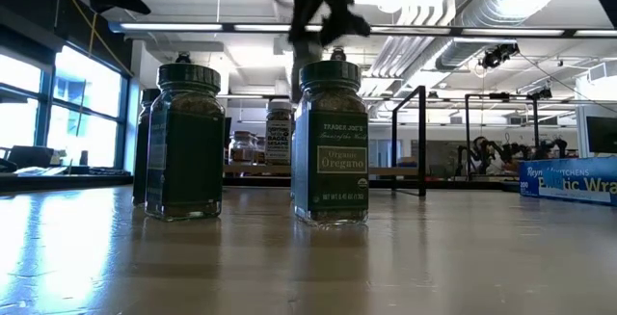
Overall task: Shelf spices
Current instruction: Put the black seasoning bottle on the shelf aligned with the other black seasoning bottle
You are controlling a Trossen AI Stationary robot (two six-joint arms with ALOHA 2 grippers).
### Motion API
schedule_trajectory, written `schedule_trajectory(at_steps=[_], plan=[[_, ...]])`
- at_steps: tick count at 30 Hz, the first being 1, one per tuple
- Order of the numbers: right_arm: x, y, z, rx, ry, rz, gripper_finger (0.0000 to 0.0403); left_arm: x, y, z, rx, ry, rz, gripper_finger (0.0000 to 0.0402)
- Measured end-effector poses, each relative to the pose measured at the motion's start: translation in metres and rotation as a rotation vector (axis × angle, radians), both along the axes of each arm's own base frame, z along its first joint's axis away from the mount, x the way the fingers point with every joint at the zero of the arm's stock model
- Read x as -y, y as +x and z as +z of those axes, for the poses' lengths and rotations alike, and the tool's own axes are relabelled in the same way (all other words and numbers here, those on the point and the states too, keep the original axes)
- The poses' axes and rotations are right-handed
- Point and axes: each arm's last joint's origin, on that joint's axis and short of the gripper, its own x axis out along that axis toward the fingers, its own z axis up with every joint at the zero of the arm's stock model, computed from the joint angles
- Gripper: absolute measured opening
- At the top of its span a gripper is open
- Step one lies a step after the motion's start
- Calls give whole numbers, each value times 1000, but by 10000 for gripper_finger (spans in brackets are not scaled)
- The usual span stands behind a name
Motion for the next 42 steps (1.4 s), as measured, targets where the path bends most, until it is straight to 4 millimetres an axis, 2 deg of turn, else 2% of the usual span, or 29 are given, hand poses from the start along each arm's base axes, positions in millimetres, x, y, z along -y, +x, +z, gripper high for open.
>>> schedule_trajectory(at_steps=[3, 6, 13, 16, 28, 33, 42], plan=[[25, -5, -15, -18, 34, -175, 192, -1, 1, 1, 14, 10, 2, 282], [36, -5, -25, -3, 3, -259, 192, -2, 2, 3, 36, 26, 6, 282], [36, 0, -59, 48, 14, -375, 192, -3, 3, 6, 56, 47, 13, 282], [34, 0, -68, 57, -31, -422, 192, -4, 4, 7, 73, 47, 22, 282], [38, 0, -78, 59, -84, -439, 192, -5, 5, 9, 87, 58, 23, 282], [38, 0, -80, 43, -105, -415, 225, -5, 5, 8, 85, 57, 22, 282], [39, 9, -90, 54, -117, -382, 235, -5, 5, 8, 86, 57, 21, 282]])
